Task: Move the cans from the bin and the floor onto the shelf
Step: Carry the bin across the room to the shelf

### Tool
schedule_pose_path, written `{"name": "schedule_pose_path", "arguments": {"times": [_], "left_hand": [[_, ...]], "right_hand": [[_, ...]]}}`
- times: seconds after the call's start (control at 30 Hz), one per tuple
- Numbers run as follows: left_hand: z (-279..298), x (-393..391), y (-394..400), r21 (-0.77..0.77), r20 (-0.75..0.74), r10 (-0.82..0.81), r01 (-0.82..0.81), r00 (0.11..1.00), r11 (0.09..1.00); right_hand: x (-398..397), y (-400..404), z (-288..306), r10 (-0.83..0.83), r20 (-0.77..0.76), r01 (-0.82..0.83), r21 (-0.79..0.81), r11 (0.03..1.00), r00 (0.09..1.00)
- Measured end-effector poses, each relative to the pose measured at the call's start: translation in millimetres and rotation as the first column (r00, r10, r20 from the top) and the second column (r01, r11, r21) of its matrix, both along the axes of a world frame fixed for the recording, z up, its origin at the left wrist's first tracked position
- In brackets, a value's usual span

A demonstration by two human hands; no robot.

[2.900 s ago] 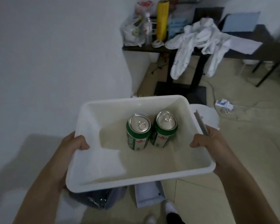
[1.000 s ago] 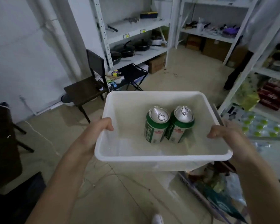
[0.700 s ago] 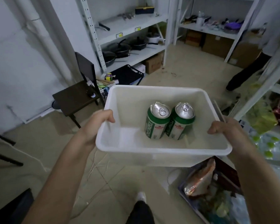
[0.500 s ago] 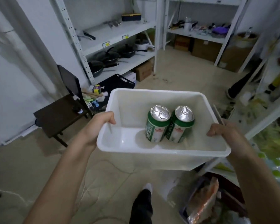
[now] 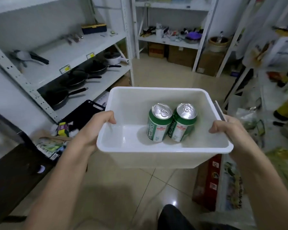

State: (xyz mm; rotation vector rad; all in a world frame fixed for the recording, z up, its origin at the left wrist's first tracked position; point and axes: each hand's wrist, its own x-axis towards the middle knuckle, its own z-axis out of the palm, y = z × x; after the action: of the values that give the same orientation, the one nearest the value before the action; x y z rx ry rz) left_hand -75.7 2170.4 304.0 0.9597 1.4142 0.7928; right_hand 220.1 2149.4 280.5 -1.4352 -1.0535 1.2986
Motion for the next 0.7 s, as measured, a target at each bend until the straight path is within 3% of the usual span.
{"name": "schedule_pose_path", "arguments": {"times": [0.7], "left_hand": [[-24, 59, 395, -0.032, -0.076, 0.091, -0.093, 0.993, 0.995]], "right_hand": [[63, 412, -28, 0.054, -0.046, -0.056, -0.042, 0.998, 0.997]]}}
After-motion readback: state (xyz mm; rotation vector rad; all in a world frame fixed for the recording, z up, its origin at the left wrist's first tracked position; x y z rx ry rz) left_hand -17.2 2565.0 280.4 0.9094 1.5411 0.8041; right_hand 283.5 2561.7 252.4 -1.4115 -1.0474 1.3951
